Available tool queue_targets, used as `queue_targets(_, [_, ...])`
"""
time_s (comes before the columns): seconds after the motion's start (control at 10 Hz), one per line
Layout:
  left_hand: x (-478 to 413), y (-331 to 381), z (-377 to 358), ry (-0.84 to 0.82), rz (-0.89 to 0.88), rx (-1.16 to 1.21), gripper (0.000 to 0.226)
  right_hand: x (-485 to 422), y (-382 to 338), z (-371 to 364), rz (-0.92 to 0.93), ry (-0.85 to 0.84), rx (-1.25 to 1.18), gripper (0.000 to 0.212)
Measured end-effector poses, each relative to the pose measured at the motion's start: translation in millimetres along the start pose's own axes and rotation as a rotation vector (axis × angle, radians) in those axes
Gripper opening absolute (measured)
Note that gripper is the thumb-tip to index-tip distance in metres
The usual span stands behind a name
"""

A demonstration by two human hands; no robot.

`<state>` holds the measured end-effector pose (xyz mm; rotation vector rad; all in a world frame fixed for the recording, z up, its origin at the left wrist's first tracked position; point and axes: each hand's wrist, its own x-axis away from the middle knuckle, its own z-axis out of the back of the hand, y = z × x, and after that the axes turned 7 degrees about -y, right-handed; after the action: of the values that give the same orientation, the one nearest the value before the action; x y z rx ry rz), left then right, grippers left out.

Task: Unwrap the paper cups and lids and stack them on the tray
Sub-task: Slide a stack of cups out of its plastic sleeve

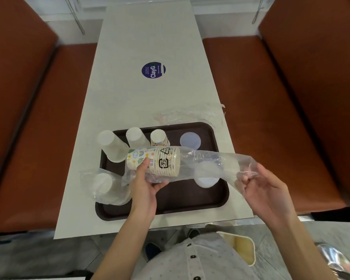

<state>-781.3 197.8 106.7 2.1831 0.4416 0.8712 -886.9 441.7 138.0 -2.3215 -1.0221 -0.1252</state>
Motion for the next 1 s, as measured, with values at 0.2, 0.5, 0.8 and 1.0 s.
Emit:
queue_targets(0.2, [-7,6,4,-0.145,0.041,-0.081,0.041,6,7,1,-0.085,-0.115,0.307,0.032])
queue_targets(0.5, [-7,7,0,-0.048,0.033,-0.001,0.053,-1,18,-28,-0.262,-0.370,0.763,0.054])
queue_targets(0.8, [-7,15,0,-0.068,-0.024,-0.075,0.050,-6,42,-39,-0.144,-0.333,1.034,0.029])
queue_targets(1.0, [-4,15,-3,-0.003,-0.077,-0.062,0.062,-23,55,-43,-0.099,-0.239,0.868,0.034])
